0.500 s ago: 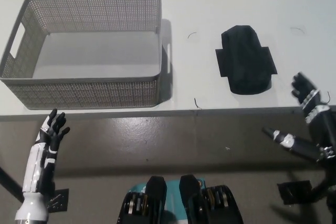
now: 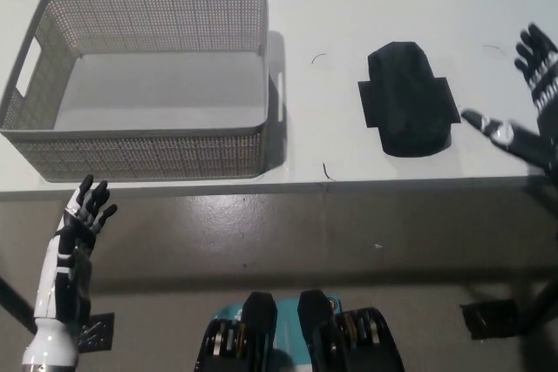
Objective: Use the right hand to push the pencil case on the right hand side to the container on the left side
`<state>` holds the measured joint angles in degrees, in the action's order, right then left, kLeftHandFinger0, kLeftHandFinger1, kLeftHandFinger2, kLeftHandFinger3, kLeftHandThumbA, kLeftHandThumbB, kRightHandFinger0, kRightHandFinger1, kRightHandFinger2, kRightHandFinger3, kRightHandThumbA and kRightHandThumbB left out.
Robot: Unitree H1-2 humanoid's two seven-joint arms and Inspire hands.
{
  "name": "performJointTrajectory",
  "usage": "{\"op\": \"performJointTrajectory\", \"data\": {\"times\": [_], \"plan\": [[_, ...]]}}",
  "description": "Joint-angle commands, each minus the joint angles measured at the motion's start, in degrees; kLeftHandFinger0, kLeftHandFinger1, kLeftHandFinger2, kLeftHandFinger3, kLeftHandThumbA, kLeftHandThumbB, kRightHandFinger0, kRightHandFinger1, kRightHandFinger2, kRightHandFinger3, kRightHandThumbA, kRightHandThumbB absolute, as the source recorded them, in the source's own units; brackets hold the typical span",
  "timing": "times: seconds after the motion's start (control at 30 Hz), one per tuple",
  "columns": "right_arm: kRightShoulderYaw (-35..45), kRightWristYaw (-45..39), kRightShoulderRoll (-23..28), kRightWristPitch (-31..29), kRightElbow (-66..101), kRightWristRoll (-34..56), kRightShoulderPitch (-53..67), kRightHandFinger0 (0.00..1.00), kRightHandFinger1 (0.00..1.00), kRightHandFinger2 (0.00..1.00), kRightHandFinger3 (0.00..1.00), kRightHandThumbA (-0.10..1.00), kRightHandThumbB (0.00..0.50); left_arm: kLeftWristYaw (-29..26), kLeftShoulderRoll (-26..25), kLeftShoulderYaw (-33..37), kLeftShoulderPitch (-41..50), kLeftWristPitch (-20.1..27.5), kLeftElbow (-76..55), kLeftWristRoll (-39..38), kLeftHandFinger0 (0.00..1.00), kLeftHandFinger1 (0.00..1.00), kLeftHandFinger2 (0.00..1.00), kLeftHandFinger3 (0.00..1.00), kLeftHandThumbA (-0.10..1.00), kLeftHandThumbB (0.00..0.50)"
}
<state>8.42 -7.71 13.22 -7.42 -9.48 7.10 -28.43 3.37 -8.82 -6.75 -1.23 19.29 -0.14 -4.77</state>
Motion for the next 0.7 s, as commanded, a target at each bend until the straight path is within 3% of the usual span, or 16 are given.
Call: {"op": "performJointTrajectory", "data": {"times": [0.0, 0.13, 0.4, 0.57, 0.63, 0.67], "plan": [[0.1, 0.7, 1.6, -1.4, -4.4, -0.4, -7.6, 1.0, 1.0, 1.0, 1.0, 1.0, 0.266, 1.0, -1.1, 0.3, 0.1, 1.5, -3.4, -0.3, 1.0, 1.0, 1.0, 1.0, 1.0, 0.116], [0.0, 0.8, 1.4, -1.9, -11.2, -0.4, -12.8, 1.0, 1.0, 1.0, 1.0, 1.0, 0.288, 1.2, -1.0, 0.4, 0.3, 1.0, -4.3, -0.1, 1.0, 1.0, 1.0, 1.0, 1.0, 0.152], [1.1, -0.2, 0.5, -3.7, -33.3, 2.3, -25.3, 1.0, 1.0, 1.0, 1.0, 1.0, 0.198, 1.2, -0.4, 1.0, 2.2, 1.9, -5.7, 1.2, 1.0, 1.0, 1.0, 1.0, 1.0, 0.15], [1.1, -1.0, 0.6, -6.1, -49.1, 2.4, -32.7, 1.0, 1.0, 1.0, 1.0, 1.0, 0.223, 0.8, 0.1, 1.1, 3.0, 2.5, -5.9, 2.1, 1.0, 1.0, 1.0, 1.0, 1.0, 0.17], [1.1, 0.2, 0.4, -6.6, -56.3, 2.1, -35.9, 1.0, 1.0, 1.0, 1.0, 1.0, 0.244, 0.8, 0.2, 1.0, 3.4, 2.5, -6.1, 1.6, 1.0, 1.0, 1.0, 1.0, 1.0, 0.146], [1.1, 1.1, 0.1, -7.2, -59.0, 2.0, -36.9, 1.0, 1.0, 1.0, 1.0, 1.0, 0.228, 0.9, 0.2, 1.0, 3.5, 2.8, -6.1, 1.3, 1.0, 1.0, 1.0, 1.0, 1.0, 0.137]]}}
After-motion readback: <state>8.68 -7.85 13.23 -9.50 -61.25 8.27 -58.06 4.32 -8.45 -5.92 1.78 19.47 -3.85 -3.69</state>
